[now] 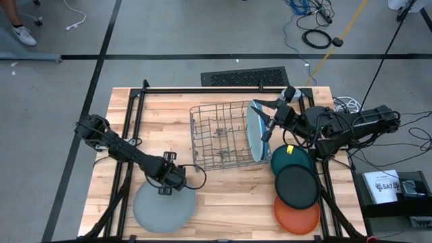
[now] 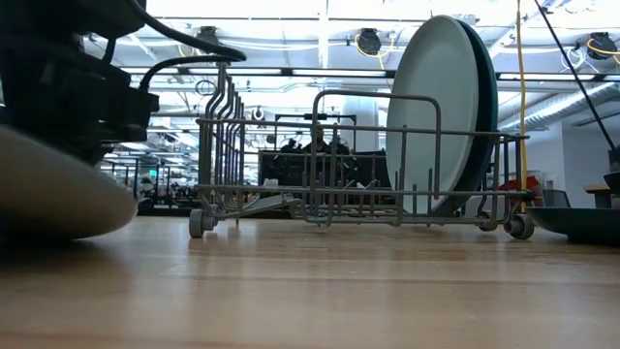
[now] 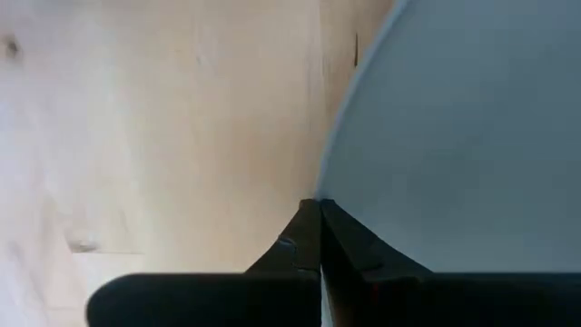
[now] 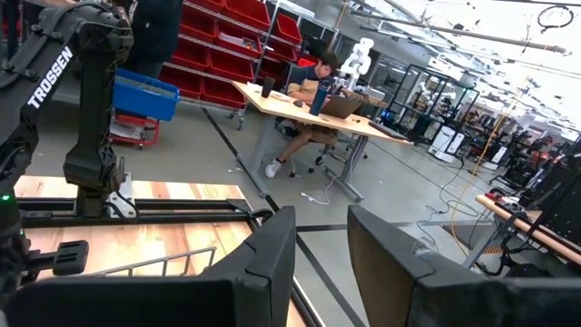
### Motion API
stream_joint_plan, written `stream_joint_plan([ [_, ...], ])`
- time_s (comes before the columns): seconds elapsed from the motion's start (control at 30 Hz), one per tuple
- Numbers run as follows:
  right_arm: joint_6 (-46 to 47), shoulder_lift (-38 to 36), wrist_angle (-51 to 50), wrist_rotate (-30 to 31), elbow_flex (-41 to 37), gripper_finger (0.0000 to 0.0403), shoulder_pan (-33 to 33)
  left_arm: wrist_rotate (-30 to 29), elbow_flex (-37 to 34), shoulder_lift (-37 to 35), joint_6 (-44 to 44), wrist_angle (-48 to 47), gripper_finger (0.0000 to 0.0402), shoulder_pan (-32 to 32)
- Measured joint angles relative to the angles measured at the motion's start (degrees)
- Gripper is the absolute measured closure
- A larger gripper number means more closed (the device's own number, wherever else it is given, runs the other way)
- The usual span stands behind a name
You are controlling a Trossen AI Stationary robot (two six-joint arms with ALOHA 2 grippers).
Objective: Sort dishes
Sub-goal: Put the gray plate into the dish rack
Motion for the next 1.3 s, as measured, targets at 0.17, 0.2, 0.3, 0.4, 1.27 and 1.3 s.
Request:
stream_joint_plan([
  [0.17, 0.0, 0.0, 0.0, 0.0, 0.0, 0.0305, 0.0, -2.1, 0.0, -0.5, 0.0, -0.2, 0.0401, 0.0],
  [0.2, 0.0, 0.0, 0.0, 0.0, 0.0, 0.0305, 0.0, -2.9, 0.0, -0.7, 0.0, -0.2, 0.0401, 0.0],
  [0.3, 0.0, 0.0, 0.0, 0.0, 0.0, 0.0305, 0.0, -4.3, 0.0, -1.1, 0.0, -0.2, 0.0401, 0.0],
  [0.4, 0.0, 0.0, -0.1, -0.1, 0.0, 0.0305, 0.0, -5.6, 0.0, -1.3, -0.1, -0.2, 0.0401, 0.0],
  [1.27, 0.0, 0.0, -0.3, -0.2, 0.0, 0.0305, 0.0, -6.5, 7.2, -1.5, -0.1, -3.6, 0.0401, 0.0],
  [1.3, 0.0, 0.0, -0.3, -0.2, 0.0, 0.0305, 0.0, -6.2, 7.1, -1.5, -0.2, -3.7, 0.04, 0.0],
])
